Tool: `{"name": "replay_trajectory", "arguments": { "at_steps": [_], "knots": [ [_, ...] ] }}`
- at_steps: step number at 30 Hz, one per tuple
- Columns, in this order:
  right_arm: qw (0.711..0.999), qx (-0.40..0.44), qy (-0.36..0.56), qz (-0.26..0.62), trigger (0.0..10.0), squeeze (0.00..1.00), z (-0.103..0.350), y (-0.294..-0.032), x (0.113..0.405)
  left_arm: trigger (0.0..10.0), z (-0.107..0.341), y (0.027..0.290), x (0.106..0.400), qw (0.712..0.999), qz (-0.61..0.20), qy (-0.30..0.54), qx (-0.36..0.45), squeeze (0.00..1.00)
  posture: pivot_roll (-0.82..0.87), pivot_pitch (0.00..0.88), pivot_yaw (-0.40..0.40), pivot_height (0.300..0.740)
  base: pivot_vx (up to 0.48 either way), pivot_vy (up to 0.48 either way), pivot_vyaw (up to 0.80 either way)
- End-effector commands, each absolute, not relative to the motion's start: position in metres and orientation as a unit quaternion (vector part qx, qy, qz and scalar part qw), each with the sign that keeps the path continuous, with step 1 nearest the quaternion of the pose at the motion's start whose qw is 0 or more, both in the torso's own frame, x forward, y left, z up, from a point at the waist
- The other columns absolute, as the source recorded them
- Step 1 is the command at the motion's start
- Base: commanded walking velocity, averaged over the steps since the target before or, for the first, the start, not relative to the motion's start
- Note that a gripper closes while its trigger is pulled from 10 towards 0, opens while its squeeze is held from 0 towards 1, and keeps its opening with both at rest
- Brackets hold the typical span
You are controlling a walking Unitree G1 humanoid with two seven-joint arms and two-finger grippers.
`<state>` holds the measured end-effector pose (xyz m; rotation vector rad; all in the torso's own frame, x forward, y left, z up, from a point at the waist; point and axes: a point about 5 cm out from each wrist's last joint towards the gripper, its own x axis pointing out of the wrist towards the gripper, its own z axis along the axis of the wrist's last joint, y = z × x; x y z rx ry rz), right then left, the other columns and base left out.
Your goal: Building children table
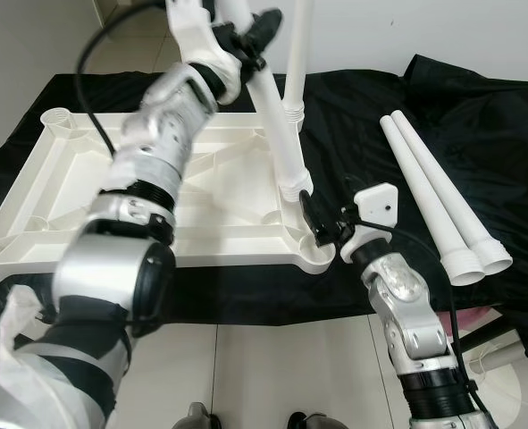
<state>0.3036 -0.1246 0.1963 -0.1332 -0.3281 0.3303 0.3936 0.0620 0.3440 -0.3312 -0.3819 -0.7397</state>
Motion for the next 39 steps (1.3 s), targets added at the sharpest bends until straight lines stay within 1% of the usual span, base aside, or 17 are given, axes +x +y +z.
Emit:
{"name": "replay_trajectory", "arguments": {
  "at_steps": [1,2,3,4,8,11,17,18,25,29,38,39],
  "knots": [
    [0.973,-0.070,-0.153,0.159,10.0,0.00,0.195,-0.125,0.307,10.0,0.348,0.052,0.386,0.900,-0.359,-0.212,-0.130,0.00,-0.08,0.088,0.032,0.740,0.000,0.000,0.00],
    [0.973,-0.070,-0.153,0.159,10.0,0.00,0.195,-0.125,0.307,10.0,0.348,0.052,0.386,0.900,-0.359,-0.212,-0.130,0.00,-0.08,0.088,0.032,0.740,0.000,0.000,0.00],
    [0.975,-0.071,-0.147,0.153,10.0,0.00,0.197,-0.127,0.312,10.0,0.349,0.043,0.380,0.895,-0.362,-0.226,-0.129,0.00,-0.08,0.091,0.031,0.740,0.000,0.000,0.00],
    [0.975,-0.071,-0.144,0.152,10.0,0.00,0.197,-0.128,0.314,10.0,0.350,0.039,0.378,0.893,-0.364,-0.230,-0.128,0.00,-0.08,0.091,0.031,0.740,0.000,0.000,0.00],
    [0.976,-0.074,-0.142,0.147,10.0,0.00,0.198,-0.128,0.317,10.0,0.351,0.033,0.373,0.889,-0.369,-0.237,-0.130,0.00,-0.08,0.091,0.029,0.740,0.000,0.000,0.00],
    [0.980,-0.075,-0.132,0.131,10.0,0.00,0.198,-0.130,0.327,10.0,0.349,0.019,0.366,0.880,-0.391,-0.233,-0.136,0.00,-0.07,0.090,0.025,0.740,0.000,0.000,0.00],
    [0.983,-0.077,-0.120,0.117,10.0,0.00,0.198,-0.132,0.338,10.0,0.349,0.004,0.356,0.869,-0.413,-0.236,-0.134,0.00,-0.07,0.087,0.026,0.740,0.000,0.000,0.00],
    [0.984,-0.091,-0.111,0.108,10.0,0.00,0.200,-0.135,0.346,10.0,0.349,-0.002,0.350,0.866,-0.417,-0.241,-0.134,0.00,-0.07,0.087,0.025,0.740,0.000,0.000,0.00],
    [0.982,-0.110,-0.116,0.106,10.0,0.00,0.210,-0.137,0.356,10.0,0.349,-0.009,0.344,0.863,-0.423,-0.241,-0.137,0.00,-0.06,0.080,0.026,0.740,0.000,0.000,0.00],
    [0.976,-0.140,-0.121,0.115,10.0,0.00,0.217,-0.134,0.361,10.0,0.348,-0.014,0.341,0.860,-0.429,-0.241,-0.134,0.00,-0.06,0.073,0.027,0.740,0.000,0.000,0.00],
    [0.970,-0.161,-0.127,0.130,10.0,0.00,0.217,-0.127,0.362,10.0,0.349,-0.019,0.336,0.858,-0.434,-0.241,-0.132,0.00,-0.06,0.068,0.033,0.740,0.000,0.000,0.00],
    [0.968,-0.169,-0.128,0.132,7.5,0.00,0.217,-0.126,0.361,10.0,0.349,-0.019,0.336,0.857,-0.436,-0.240,-0.131,0.00,-0.06,0.068,0.033,0.740,0.000,0.000,0.00]
  ]
}}
